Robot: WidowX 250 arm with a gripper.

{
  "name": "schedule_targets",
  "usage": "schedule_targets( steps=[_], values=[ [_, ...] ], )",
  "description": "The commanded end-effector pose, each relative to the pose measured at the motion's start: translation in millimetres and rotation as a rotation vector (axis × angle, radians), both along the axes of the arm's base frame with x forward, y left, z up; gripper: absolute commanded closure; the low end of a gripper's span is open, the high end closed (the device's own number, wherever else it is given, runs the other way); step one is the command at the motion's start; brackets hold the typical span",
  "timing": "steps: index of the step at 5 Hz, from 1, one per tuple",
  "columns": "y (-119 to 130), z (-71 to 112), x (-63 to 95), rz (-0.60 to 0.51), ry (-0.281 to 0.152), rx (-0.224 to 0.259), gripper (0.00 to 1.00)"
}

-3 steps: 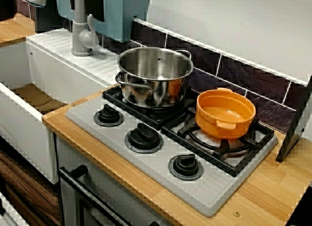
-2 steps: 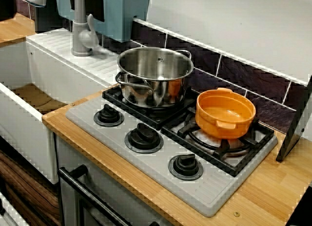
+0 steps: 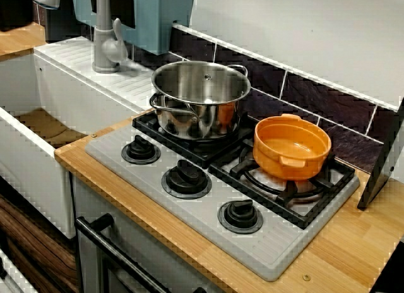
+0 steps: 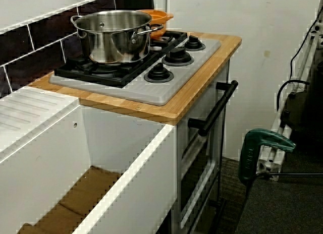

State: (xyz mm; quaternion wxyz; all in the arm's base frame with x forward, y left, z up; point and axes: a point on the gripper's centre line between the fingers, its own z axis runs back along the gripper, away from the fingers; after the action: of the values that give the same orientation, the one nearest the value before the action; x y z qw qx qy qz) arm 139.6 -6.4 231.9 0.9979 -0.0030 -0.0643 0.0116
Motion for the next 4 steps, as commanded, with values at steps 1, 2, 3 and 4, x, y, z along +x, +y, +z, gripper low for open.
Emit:
schedule_targets(
  steps=[1, 2, 3, 4],
  values=[
    [-3, -14.9, 46.4, -0.056, -0.016, 0.060, 0.00],
    [-22, -22.7, 76.5, -0.104, -0.007, 0.142, 0.00],
    [-46, -25.0, 106.7, -0.190, -0.006, 0.172, 0.00],
    [-60, -19.9, 138.1, -0.214, -0.015, 0.143, 0.00]
  ],
)
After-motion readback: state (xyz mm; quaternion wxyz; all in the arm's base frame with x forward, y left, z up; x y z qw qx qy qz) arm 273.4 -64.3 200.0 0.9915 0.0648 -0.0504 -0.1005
